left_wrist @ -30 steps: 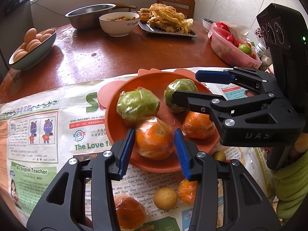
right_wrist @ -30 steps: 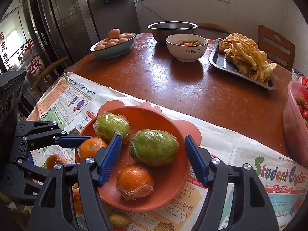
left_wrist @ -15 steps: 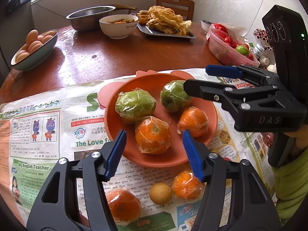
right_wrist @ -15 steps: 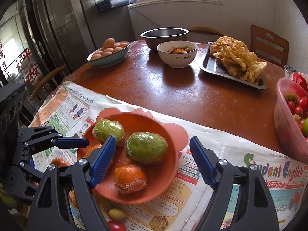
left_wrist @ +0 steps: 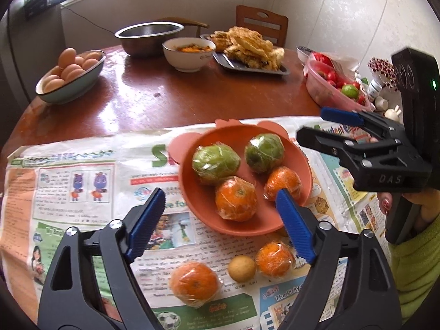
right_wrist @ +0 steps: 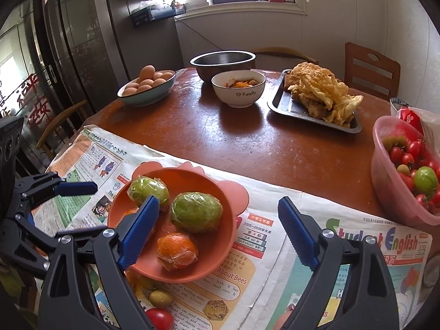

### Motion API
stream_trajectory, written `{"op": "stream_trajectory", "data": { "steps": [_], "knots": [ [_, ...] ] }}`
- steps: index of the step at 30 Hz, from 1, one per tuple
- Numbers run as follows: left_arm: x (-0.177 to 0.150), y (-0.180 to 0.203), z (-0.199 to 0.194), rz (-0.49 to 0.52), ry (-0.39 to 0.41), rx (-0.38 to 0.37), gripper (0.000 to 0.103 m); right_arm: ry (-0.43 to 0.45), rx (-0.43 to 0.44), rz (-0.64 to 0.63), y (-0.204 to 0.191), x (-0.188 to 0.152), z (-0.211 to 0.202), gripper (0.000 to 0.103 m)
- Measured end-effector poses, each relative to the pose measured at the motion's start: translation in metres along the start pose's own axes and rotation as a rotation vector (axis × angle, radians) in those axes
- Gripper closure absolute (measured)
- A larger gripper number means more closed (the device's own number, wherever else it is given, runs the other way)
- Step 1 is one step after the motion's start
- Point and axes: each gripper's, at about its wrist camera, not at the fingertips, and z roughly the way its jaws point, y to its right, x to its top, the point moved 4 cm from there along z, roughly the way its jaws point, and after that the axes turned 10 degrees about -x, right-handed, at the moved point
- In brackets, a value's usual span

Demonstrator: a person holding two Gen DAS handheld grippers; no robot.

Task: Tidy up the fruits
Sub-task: 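Withdraw both tools up and away from the plate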

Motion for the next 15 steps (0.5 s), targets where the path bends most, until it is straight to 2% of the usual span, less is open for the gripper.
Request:
{"op": "stream_trajectory", "data": {
  "steps": [5,15],
  "knots": [
    [0.004,-0.003,-0.011,-0.004,0.027,0.013,0.016,0.015,-0.008,0.000,-0.001,0.001,-0.008,0.010],
    [0.006,-0.003,-0.024,-0.014,0.054,0.025,0.010,0.037,-0.031,-0.006,-0.001,0.002,-0.024,0.008]
  ]
}}
